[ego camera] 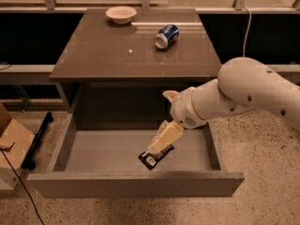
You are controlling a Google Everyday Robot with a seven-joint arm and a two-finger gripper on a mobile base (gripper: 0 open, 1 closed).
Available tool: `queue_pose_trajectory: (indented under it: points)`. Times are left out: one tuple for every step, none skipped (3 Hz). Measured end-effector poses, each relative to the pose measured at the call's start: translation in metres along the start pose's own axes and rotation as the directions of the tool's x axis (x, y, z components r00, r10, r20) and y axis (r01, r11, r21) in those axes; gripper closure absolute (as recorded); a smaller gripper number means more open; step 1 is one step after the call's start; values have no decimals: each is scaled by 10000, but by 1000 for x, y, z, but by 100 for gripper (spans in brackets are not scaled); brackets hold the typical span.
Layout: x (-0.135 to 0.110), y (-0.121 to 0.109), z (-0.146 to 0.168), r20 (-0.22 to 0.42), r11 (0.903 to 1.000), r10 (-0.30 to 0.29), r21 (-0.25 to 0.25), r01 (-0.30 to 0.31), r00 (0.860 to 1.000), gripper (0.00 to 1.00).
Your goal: Pick rxbar chocolate from top drawer and place on counter
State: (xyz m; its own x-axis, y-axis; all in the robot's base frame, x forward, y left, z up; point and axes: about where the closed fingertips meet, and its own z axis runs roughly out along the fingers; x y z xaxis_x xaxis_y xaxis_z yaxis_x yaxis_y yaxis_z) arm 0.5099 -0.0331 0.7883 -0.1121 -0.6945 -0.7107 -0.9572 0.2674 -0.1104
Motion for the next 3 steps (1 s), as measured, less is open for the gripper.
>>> queue_pose_trajectory:
  points:
    - [4,-2,18,412,9998,65,199,-73,9991,0]
    - [10,-7,47,955,9995,-36,330,5,9954,0]
    - [12,-10,68,1230,9998,-10,188,-14,9924,0]
